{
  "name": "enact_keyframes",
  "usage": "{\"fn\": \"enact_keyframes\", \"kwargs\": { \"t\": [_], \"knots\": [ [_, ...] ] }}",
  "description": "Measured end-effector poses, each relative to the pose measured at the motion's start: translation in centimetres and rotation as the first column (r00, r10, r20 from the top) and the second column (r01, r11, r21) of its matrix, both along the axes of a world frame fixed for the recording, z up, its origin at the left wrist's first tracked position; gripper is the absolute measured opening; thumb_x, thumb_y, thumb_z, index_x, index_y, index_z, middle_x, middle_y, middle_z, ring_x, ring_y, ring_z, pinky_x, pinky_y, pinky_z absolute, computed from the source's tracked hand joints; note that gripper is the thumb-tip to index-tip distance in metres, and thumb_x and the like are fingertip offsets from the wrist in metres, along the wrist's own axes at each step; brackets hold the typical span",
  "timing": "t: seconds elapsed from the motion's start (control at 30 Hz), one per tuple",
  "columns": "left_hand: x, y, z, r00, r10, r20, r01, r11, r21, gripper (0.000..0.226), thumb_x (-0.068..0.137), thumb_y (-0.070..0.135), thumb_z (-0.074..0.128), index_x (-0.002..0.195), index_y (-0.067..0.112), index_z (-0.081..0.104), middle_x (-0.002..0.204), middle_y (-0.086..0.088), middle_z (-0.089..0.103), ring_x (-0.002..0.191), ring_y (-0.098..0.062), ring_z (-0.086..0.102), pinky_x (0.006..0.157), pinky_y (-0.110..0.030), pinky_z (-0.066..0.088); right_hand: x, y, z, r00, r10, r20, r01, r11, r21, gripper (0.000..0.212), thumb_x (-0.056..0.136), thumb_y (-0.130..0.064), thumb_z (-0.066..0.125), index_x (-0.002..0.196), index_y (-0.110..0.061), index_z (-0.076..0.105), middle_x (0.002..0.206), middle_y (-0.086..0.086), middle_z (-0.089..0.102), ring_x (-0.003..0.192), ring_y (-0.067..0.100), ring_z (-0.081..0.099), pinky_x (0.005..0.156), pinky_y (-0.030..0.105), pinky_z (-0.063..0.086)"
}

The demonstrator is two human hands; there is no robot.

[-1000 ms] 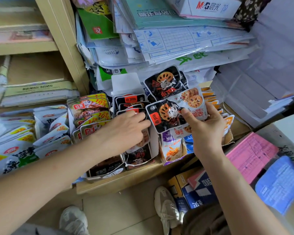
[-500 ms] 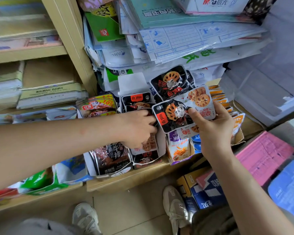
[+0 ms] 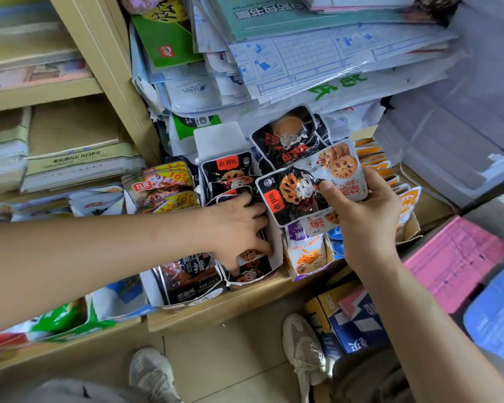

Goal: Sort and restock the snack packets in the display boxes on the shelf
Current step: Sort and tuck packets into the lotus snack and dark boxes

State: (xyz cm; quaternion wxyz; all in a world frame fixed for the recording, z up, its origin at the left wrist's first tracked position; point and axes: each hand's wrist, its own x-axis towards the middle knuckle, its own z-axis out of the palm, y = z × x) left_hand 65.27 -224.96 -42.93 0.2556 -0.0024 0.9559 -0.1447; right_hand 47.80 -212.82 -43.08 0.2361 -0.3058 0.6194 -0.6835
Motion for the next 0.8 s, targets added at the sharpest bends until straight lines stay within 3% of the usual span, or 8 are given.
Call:
{"fn": "enact_keyframes", "kwargs": {
  "t": [0.17, 0.43, 0.5, 0.63, 0.8],
  "knots": [
    [-0.5, 0.1, 0.1, 0.999, 0.040, -0.018, -0.039, 0.997, 0.062, 0.069, 0.073, 0.060, 0.067, 0.136, 0.045, 0.046, 0.131, 0.000, 0.053, 0.127, -0.027, 0.037, 0.087, -0.044, 0.027, 0.0, 0.0, 0.0, 1.000, -0.005, 0.000, 0.005, 1.000, 0.016, 0.032, 0.086, -0.010, 0.080, 0.116, -0.004, 0.069, 0.108, 0.007, 0.076, 0.095, 0.020, 0.075, 0.077, 0.042, 0.063],
    [-0.1, 0.1, 0.6, 0.992, 0.061, -0.110, -0.045, 0.989, 0.142, 0.041, 0.073, 0.043, 0.064, 0.110, 0.026, 0.059, 0.095, 0.002, 0.049, 0.103, -0.021, 0.045, 0.079, -0.044, 0.024, -0.1, 0.0, 0.0, 1.000, -0.004, 0.011, 0.004, 1.000, 0.029, 0.033, 0.086, -0.012, 0.080, 0.117, -0.007, 0.069, 0.110, 0.006, 0.076, 0.098, 0.021, 0.075, 0.081, 0.049, 0.062],
    [0.2, -0.3, 0.7, 0.994, 0.051, -0.096, -0.034, 0.985, 0.172, 0.038, 0.078, 0.043, 0.064, 0.112, 0.026, 0.061, 0.099, 0.002, 0.045, 0.108, -0.021, 0.040, 0.081, -0.044, 0.026, -0.1, 0.0, 0.0, 1.000, -0.002, 0.020, 0.002, 1.000, 0.029, 0.032, 0.086, -0.011, 0.080, 0.116, -0.007, 0.069, 0.109, 0.006, 0.076, 0.097, 0.022, 0.075, 0.081, 0.048, 0.063],
    [0.8, -0.9, 0.2, 0.993, 0.071, -0.092, -0.052, 0.980, 0.194, 0.043, 0.088, 0.044, 0.063, 0.127, 0.027, 0.057, 0.115, 0.008, 0.057, 0.113, -0.016, 0.034, 0.080, -0.041, 0.019, -0.1, 0.0, 0.0, 1.000, -0.003, 0.009, 0.003, 1.000, 0.024, 0.030, 0.086, -0.010, 0.080, 0.113, -0.006, 0.070, 0.105, 0.007, 0.076, 0.094, 0.021, 0.075, 0.077, 0.042, 0.063],
    [0.5, 0.1, -0.5, 0.994, 0.010, -0.109, -0.010, 1.000, 0.001, 0.045, 0.081, 0.023, 0.062, 0.125, 0.024, 0.057, 0.122, 0.006, 0.057, 0.118, -0.022, 0.041, 0.075, -0.040, 0.017, -0.1, 0.0, -0.1, 1.000, 0.005, 0.012, -0.005, 1.000, 0.001, 0.028, 0.085, -0.009, 0.079, 0.112, -0.005, 0.070, 0.104, 0.008, 0.077, 0.093, 0.022, 0.075, 0.072, 0.036, 0.061]
  ]
}}
